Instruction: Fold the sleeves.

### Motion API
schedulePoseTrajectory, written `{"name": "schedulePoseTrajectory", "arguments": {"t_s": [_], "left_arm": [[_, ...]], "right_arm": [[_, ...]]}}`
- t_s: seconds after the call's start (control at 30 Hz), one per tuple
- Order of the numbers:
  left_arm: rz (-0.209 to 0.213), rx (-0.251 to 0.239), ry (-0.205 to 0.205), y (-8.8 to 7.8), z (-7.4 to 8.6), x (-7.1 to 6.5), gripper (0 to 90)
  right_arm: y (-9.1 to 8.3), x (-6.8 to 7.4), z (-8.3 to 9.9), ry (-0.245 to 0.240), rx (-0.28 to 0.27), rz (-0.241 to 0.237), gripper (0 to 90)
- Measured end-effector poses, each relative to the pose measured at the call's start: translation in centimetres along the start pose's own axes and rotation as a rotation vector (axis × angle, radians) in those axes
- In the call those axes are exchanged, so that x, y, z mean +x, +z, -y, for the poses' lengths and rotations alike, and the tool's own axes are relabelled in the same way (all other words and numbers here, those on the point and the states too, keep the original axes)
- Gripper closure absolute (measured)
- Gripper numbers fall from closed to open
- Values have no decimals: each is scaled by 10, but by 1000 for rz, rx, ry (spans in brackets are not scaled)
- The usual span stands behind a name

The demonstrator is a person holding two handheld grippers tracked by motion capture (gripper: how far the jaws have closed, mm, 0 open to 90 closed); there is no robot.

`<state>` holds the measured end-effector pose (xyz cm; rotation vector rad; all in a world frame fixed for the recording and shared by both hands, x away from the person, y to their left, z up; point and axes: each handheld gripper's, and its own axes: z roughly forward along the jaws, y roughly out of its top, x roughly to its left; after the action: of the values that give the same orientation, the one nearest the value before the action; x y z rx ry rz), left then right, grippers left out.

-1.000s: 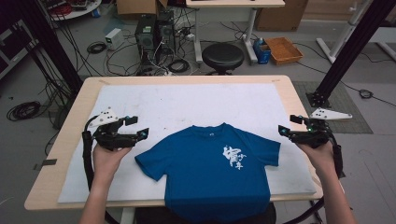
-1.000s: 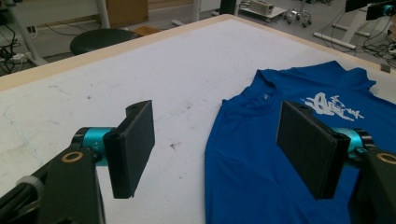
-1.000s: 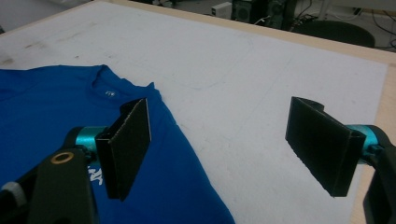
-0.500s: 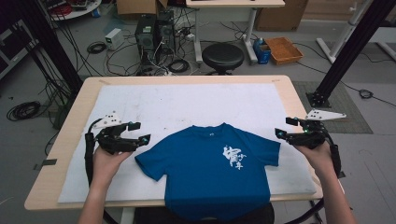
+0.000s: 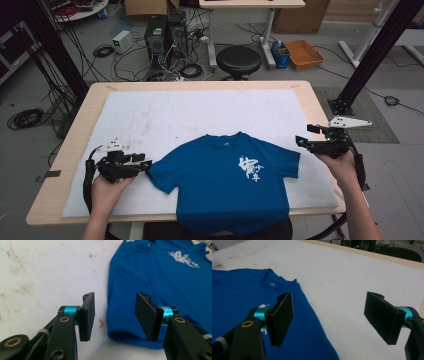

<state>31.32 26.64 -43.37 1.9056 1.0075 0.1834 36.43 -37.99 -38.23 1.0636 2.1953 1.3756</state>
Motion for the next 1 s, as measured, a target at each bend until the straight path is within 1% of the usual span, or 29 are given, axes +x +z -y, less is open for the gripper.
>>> {"name": "schedulePoseTrajectory", "arguments": {"t_s": [0.03,0.07,0.1,0.13,0.17,0.23,0.27,0.3,0.33,0.37,0.4,0.43,0.47,0.5,0.53,0.6,0.63,0.67,0.7,0.73,0.77,0.8,0.87,0.9,0.93,1.0], "left_arm": [[0,0,0,0,0,0,515],[8,23,-26,1,5,5,532],[8,23,-26,1,5,5,548],[9,38,-36,3,5,6,566],[9,38,-36,3,5,6,570],[8,55,-44,6,5,6,588],[12,70,-45,7,5,6,615],[19,77,-45,8,6,6,718],[25,77,-42,9,6,5,768],[41,74,-41,9,6,4,817],[45,71,-42,8,6,4,857],[51,68,-52,8,5,3,874],[51,68,-52,8,5,3,878],[73,58,-74,7,5,4,880],[73,58,-74,7,5,4,881],[124,-2,-130,4,1,1,882],[149,-28,-142,3,-2,-2,882],[167,-46,-137,3,-7,-6,882],[167,-46,-137,3,-7,-6,882],[199,-68,-125,6,-18,-18,882],[199,-68,-125,6,-18,-18,882],[218,-76,-114,8,-24,-26,882],[259,-95,-106,17,-36,-41,882],[279,-100,-108,22,-42,-49,882],[302,-94,-109,35,-51,-63,882],[322,-91,-118,49,-57,-74,882]], "right_arm": [[0,0,0,0,0,0,236],[1,0,0,-3,2,-15,244],[1,0,0,-3,2,-15,244],[1,0,0,-6,4,-16,245],[1,0,0,-6,5,-16,245],[1,0,0,-7,3,-15,245],[1,0,0,-6,4,-13,245],[0,0,0,-6,2,-11,245],[0,0,0,-5,1,-9,245],[-1,-1,0,-1,2,-10,245],[-1,-1,1,0,0,-9,246],[-1,-1,1,-1,-1,-9,245],[-1,-1,1,-1,-1,-9,245],[-1,-1,1,-1,-1,-9,245],[-1,-1,1,-1,-1,-9,245],[-1,-1,1,-1,1,-8,246],[-1,-1,1,0,1,-8,246],[-1,-1,0,-6,-3,-6,246],[-1,-1,0,-5,-2,-6,246],[-2,-1,0,-2,-1,-5,246],[-2,-1,0,-2,-3,-3,246],[-2,-1,0,-2,-3,0,246],[-3,-2,0,0,-4,-1,246],[-3,-2,0,-1,-5,1,246],[-3,-1,0,-1,-3,2,247],[-4,-2,0,-2,-6,3,247]]}}
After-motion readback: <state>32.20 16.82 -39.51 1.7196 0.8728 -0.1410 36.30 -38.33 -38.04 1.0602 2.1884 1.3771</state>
